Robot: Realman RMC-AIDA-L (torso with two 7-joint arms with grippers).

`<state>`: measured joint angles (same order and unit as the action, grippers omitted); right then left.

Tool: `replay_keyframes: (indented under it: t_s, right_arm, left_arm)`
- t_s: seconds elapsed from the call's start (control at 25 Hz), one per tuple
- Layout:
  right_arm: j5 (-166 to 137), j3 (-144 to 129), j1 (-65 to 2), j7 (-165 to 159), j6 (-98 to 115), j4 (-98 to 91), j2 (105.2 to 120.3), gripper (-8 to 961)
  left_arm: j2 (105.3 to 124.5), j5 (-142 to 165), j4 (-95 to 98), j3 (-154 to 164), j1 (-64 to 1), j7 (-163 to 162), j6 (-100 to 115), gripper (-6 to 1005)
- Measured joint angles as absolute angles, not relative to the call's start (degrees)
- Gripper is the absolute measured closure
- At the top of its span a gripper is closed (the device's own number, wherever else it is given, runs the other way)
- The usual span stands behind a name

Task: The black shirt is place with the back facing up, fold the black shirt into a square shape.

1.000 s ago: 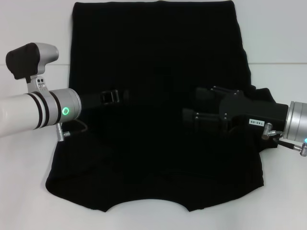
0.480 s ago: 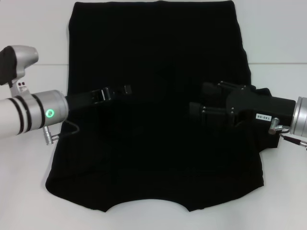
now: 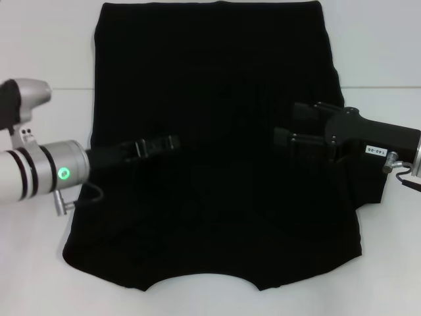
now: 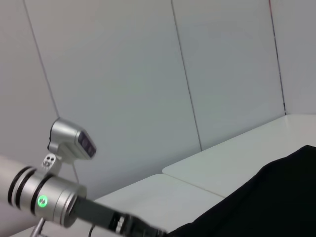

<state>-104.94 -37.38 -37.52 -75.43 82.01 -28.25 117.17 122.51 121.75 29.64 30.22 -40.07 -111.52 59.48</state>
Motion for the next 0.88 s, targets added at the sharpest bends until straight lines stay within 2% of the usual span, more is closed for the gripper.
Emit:
replay_keyframes:
  t_s: [0.24, 0.52, 0.68, 0.88]
  right_arm:
    - [-104.9, -37.3, -37.2, -75.5, 82.2, -28.7, 117.13, 71]
    - [-104.9, -37.1, -36.6, -75.9, 82.2, -28.8, 116.93, 70]
    - [-105.2, -36.4, -35.9, -81.0, 80.8, -29.9, 115.86, 69]
    - [-107.2, -37.0, -34.9, -94.6, 76.5, -32.5, 113.64, 71]
  left_arm:
    - [123.61, 121.3, 29.4, 33.1, -40.2, -111.6, 64.9, 115]
    - [123.59, 119.7, 29.4, 32.8, -42.4, -110.1, 74.2, 116]
    - [123.26, 114.7, 29.6, 32.5, -40.6, -101.6, 80.6, 118]
    - [123.84, 112.7, 29.4, 33.1, -37.6, -83.6, 86.1, 121]
